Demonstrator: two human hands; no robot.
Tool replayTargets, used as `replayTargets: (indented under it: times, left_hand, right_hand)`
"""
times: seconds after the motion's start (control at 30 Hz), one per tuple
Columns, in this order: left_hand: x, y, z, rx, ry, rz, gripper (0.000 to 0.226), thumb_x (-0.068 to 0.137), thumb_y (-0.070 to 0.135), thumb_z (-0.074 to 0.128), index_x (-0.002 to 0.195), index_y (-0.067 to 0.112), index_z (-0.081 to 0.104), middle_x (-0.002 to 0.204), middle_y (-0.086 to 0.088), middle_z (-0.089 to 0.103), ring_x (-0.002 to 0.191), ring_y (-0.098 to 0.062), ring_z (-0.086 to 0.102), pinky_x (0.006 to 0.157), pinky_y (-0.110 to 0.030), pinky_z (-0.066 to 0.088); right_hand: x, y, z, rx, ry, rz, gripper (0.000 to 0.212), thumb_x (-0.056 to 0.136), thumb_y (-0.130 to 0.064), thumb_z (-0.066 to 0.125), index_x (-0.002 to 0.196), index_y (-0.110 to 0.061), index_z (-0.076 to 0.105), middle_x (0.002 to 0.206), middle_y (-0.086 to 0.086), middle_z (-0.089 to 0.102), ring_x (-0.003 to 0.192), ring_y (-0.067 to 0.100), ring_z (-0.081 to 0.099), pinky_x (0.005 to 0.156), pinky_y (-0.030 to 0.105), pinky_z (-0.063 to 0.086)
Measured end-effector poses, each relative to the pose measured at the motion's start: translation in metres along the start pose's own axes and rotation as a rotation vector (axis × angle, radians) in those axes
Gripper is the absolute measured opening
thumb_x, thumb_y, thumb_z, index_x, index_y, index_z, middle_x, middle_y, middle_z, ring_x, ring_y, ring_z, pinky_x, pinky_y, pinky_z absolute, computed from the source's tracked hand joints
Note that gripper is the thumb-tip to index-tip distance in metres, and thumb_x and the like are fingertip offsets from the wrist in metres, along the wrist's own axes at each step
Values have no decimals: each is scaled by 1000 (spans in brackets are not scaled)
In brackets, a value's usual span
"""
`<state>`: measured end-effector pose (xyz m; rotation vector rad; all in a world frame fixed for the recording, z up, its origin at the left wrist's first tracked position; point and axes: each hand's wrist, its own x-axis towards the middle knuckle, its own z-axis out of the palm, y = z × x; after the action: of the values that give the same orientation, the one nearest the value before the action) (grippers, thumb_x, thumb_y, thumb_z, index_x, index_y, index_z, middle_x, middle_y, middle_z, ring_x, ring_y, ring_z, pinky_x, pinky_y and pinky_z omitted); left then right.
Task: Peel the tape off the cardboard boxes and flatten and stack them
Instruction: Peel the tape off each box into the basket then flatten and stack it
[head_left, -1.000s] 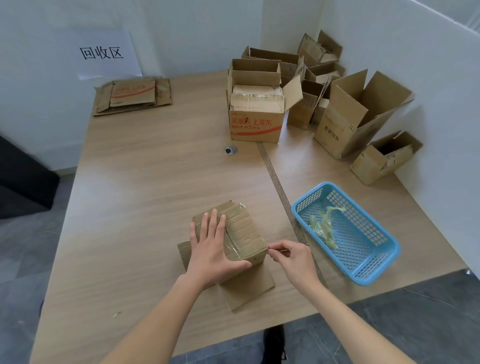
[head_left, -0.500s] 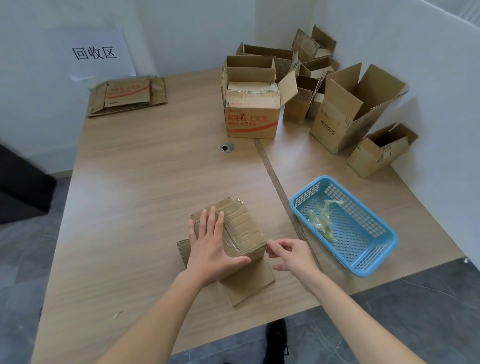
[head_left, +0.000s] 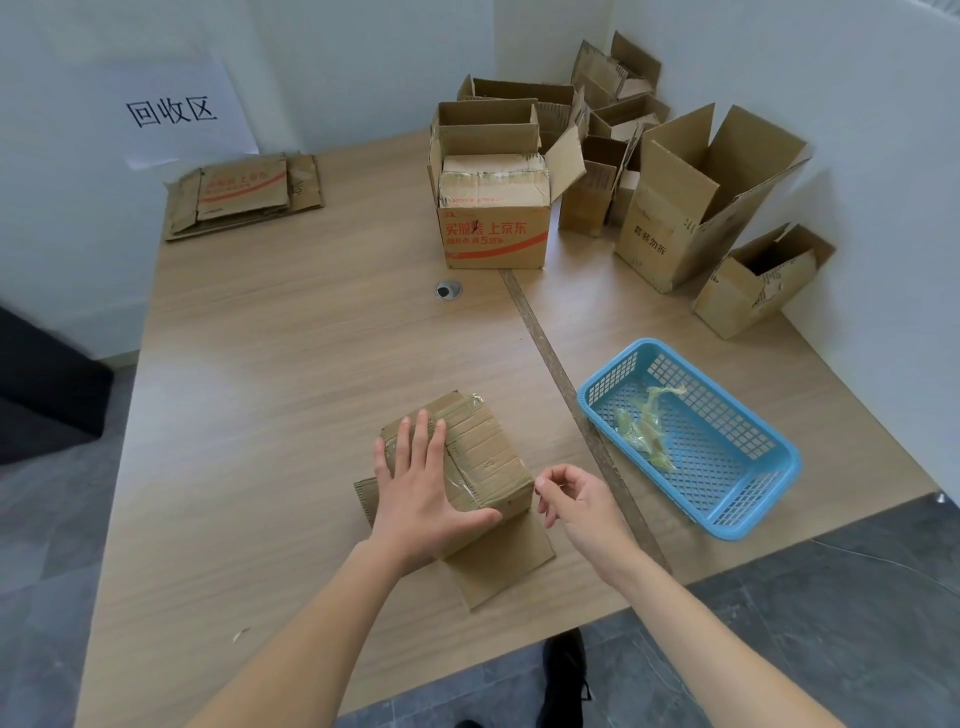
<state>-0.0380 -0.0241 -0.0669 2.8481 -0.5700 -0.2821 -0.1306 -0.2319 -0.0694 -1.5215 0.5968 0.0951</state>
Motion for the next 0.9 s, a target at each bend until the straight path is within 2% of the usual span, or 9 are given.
replayTargets:
  times: [0.1,0.2,0.33,0.43,0.53,0.67,0.73,0.83,0.9]
  left_hand:
    - [1,2,-1,1,-1,-11,138,56,98,46,162,25,-2,169,5,-19,151,-14,-31,120,-51,-22]
    - [3,3,1,-4,5,-12,137,56,98,47,162,25,-1,169,4,-17,151,-14,-30,119,-50,-24]
    - [3,-1,3,1,11,-1,140,53,101,47,162,25,1,170,4,-17,152,-14,-29,120,-50,-22]
    - [3,-2,5,13,-6,4,143,52,104,44,162,25,-2,169,4,-19,151,-14,-30,120,-50,-23]
    - [3,-1,7,21,-1,4,143,52,105,40,162,25,-2,169,4,-20,151,-15,-30,120,-51,-23]
    - [-1,4,4,34,15,-30,144,51,107,37,163,23,1,170,1,-13,154,-18,-22,121,-52,-17]
    - [-5,10,1,53,25,-73,143,53,110,27,163,21,2,170,-3,-8,155,-23,-14,120,-51,-17]
    - [-13,17,1,0,25,-105,118,76,98,9,162,18,5,166,-8,3,151,-25,0,118,-54,0]
    - [-16,19,-1,-6,10,-99,102,87,87,14,160,17,12,163,-8,11,147,-26,10,114,-53,17]
  right_hand:
    - [-8,-6,6,-145,44,-135,10,98,-19,62,88,-17,65,68,-6,64,60,8,58,62,17,48]
    - [-12,-17,8,-319,46,-330,11,96,-17,65,86,-22,64,80,-8,67,72,8,64,67,17,49]
    - [-13,-20,-8,-297,54,-287,4,95,-15,70,91,-16,71,96,-5,68,88,5,67,79,19,51]
    - [-16,-14,-11,-274,62,-211,9,98,-29,66,95,-23,73,99,-11,70,91,3,68,78,18,52]
    - [-17,-13,-1,-268,82,-178,13,87,-40,77,90,-29,70,93,-13,73,88,-2,69,74,13,53]
    - [-9,-11,13,-370,195,-205,19,84,-32,82,76,-28,65,76,-13,72,76,-6,67,62,7,46]
    - [-4,-11,13,-402,215,-230,20,88,-30,79,76,-29,63,75,-13,71,76,-7,67,60,7,44]
    - [7,-19,5,-429,276,-252,22,93,-27,74,78,-27,58,78,-12,69,80,-4,66,65,16,48]
    - [16,-30,-3,-409,275,-247,22,93,-24,73,78,-26,57,81,-10,70,81,-3,66,72,27,51]
